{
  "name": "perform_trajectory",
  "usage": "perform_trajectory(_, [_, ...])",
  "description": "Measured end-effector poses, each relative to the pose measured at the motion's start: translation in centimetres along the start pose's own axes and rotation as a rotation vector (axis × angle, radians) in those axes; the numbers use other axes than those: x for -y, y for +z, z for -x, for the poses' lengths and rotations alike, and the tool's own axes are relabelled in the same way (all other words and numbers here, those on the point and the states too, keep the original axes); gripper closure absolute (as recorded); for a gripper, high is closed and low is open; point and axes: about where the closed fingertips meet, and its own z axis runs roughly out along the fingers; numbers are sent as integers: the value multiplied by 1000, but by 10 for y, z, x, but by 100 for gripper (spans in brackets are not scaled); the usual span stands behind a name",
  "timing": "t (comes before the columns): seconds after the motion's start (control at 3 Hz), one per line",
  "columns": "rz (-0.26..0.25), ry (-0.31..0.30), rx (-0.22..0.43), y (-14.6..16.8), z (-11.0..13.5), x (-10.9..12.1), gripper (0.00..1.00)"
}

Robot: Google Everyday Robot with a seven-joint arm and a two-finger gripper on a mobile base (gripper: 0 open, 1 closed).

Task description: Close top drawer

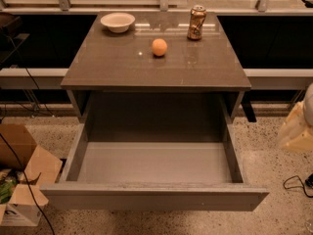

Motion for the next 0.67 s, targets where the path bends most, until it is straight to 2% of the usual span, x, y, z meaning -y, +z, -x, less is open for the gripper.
perform_trajectory(0.33, [78, 84, 13, 37, -36, -26, 100])
perform_trajectory(0.67, [89, 88, 4, 43, -39, -30, 100])
